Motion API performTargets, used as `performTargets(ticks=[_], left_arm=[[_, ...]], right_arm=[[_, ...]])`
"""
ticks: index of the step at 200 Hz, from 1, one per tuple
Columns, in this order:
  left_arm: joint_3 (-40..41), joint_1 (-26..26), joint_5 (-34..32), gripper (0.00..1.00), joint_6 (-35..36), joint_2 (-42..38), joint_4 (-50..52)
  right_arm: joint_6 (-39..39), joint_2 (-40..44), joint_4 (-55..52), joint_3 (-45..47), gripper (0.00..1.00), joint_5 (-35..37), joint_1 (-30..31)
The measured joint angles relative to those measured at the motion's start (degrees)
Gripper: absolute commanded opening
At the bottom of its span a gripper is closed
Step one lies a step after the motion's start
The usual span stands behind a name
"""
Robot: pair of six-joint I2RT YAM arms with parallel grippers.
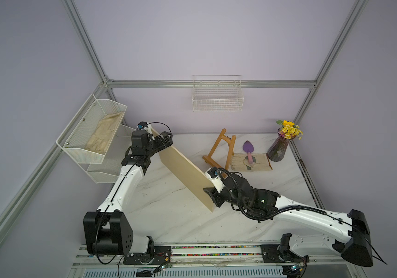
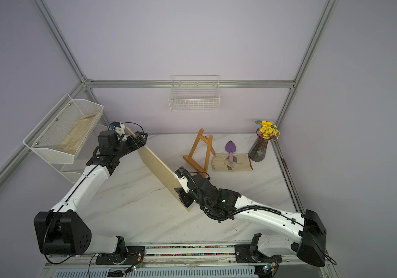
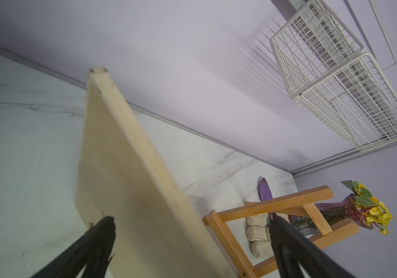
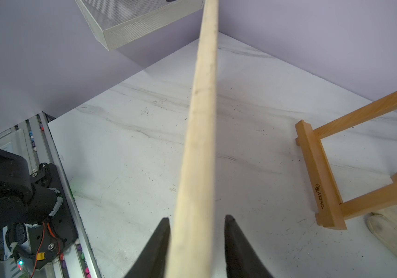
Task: Assemble the easel
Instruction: Adjust the drawing board at the center of the board, then pick up the drawing board from the center of the board.
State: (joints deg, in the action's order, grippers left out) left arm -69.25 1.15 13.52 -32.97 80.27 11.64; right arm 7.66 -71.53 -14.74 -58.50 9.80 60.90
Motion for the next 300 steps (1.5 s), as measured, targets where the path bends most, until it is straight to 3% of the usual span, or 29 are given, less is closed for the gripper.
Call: performTargets(ticks=[65,144,242,300], left_arm=[[0.66,0.20,0.39,0.99,-0.52,-0.37,-0.35],[0.76,1.36,0.35,0.98,-0.63,-0.39,-0.22],[0.76,1.64,0.00,0.97,-0.92,-0.39,-0.28],[0.76,1.68,-0.15,0.97,-0.94,-0.39,-0.35]], right_arm=[[2.34,-4.55,-4.35,-11.47,0.40,-1.84,-0.42],[6.43,-18.75,-26.67,-32.92,0.40,-3.72,-1.88],[7.37,-20.20,-33.86,-41.51,0.50,-3.74,-3.06],[7.56,-32.98,-40.54,-57.31,0.51,-1.66,-3.17]])
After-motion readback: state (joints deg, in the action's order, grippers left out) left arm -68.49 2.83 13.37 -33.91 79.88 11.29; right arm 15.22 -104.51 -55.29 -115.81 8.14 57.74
